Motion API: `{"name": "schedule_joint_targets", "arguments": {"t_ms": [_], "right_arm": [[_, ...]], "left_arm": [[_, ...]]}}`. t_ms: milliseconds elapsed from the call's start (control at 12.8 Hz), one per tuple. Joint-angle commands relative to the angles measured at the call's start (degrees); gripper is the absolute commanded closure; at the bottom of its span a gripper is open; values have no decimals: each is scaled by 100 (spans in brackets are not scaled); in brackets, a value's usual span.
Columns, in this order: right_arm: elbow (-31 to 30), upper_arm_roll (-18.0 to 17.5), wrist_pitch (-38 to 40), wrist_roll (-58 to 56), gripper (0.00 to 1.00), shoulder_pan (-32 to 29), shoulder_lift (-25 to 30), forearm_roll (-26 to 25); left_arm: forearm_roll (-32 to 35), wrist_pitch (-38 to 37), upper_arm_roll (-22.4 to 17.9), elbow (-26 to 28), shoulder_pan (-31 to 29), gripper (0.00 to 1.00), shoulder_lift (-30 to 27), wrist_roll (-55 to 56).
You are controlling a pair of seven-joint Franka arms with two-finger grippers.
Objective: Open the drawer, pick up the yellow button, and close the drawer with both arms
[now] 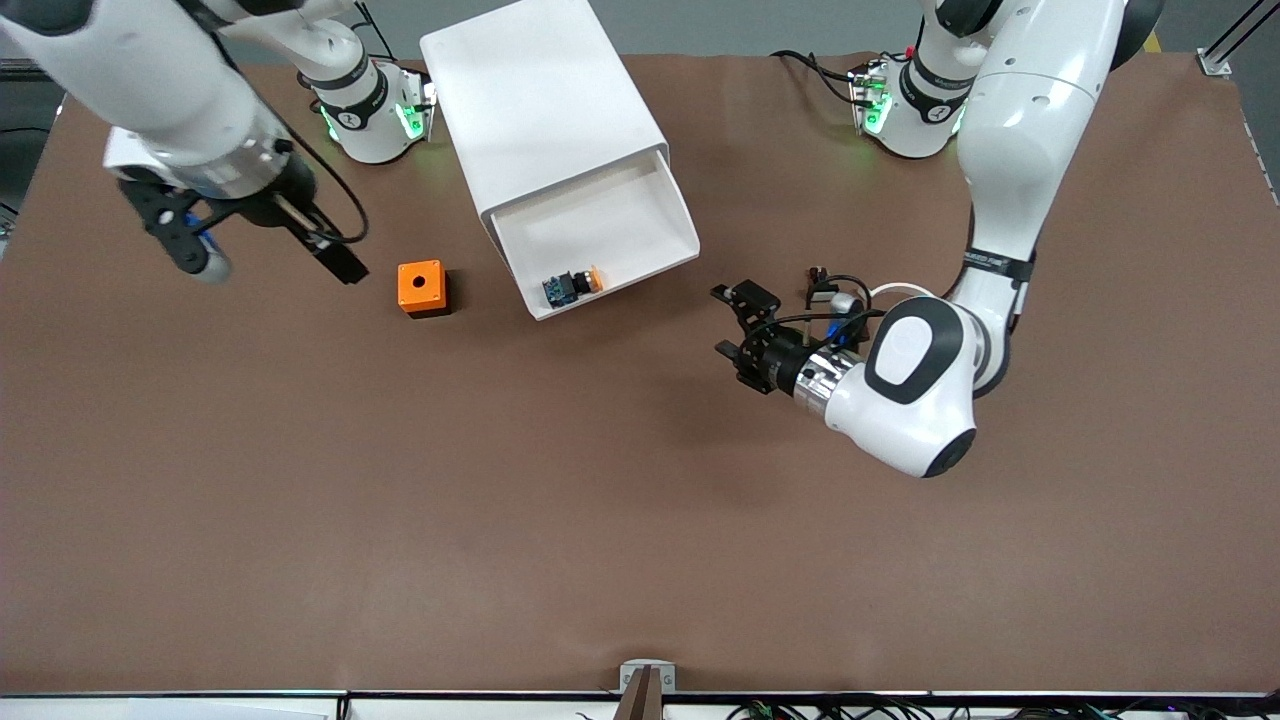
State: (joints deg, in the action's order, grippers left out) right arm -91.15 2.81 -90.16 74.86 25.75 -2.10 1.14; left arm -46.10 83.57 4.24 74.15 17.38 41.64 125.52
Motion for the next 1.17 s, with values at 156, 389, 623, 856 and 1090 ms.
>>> {"name": "schedule_joint_targets", "arguments": {"t_ms": [156, 389, 623, 856, 1090], "right_arm": [[10, 70, -641, 1791, 1, 816, -553, 26], [-244, 70, -1414, 2602, 1, 1204, -861, -44], [-360, 79, -1828, 3120, 1, 1520, -1230, -140], [-718, 79, -2284, 3481, 1, 1775, -1328, -290], [-913, 79, -2427, 3552, 2, 1925, -1328, -343]], "left_arm": [[2032, -60, -29, -24, 81, 1, -823, -1483], [3243, -60, -82, -24, 11, 1, -972, -2555], [4037, -60, -108, -24, 19, 1, -1193, -4652], [4074, 72, -187, -24, -103, 0, -1281, -6235], [4074, 72, -179, -6, -182, 0, -1526, -7216]]}}
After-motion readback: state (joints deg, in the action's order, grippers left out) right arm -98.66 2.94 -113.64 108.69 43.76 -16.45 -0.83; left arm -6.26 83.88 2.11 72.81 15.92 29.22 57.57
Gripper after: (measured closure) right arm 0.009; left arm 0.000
